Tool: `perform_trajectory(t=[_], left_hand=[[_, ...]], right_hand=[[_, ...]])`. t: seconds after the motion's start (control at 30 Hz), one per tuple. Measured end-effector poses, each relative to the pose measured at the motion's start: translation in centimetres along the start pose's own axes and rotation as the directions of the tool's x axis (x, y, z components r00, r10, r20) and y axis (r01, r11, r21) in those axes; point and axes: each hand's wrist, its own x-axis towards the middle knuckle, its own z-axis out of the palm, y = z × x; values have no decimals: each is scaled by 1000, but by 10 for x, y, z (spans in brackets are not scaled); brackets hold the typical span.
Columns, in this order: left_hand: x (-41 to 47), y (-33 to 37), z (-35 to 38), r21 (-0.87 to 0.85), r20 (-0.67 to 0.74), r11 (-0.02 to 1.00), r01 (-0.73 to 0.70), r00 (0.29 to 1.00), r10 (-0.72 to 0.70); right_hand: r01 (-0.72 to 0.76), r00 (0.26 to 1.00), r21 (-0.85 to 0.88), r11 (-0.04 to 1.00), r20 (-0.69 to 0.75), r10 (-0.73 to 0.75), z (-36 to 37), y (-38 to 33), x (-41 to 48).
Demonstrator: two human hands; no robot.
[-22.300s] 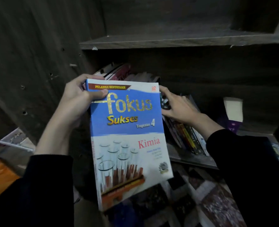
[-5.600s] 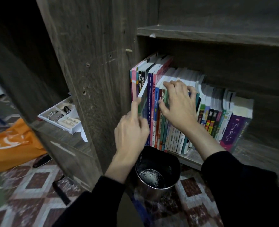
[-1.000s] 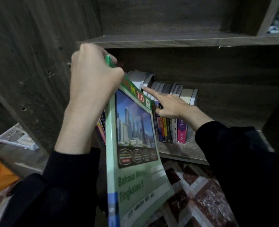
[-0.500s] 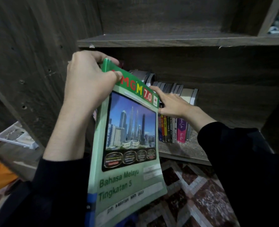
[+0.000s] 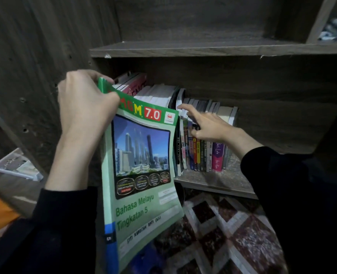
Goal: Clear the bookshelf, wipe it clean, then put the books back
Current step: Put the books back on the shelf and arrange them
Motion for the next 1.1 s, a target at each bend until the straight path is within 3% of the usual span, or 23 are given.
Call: perform_trajectory(t=[0.47, 0.6, 0.7, 0.8, 0.93, 1.1], left_hand=[[20, 37, 11, -53, 1, 996, -70, 998, 70], [16, 53, 31, -94, -127, 972, -217, 971, 204], [-1, 48, 54, -136, -292, 913, -384, 897, 333], [-25, 22, 85, -211, -355, 836, -506, 837, 417], [-60, -16, 124, -247, -378, 822, -513, 832, 406], [-91, -29, 147, -304, -462, 853, -425, 849, 258]], right_hand=[[-24, 1000, 9, 1000, 1, 24, 1, -3, 2], [-36, 999, 17, 999, -7, 36, 1, -4, 1], [-29, 999, 9, 1000, -14, 30, 2, -4, 2], [-24, 999, 8, 1000, -23, 24, 3, -5, 1], [-25, 999, 13, 1000, -31, 25, 3, -6, 0], [-13, 999, 2, 1000, -47, 13, 3, -9, -3]])
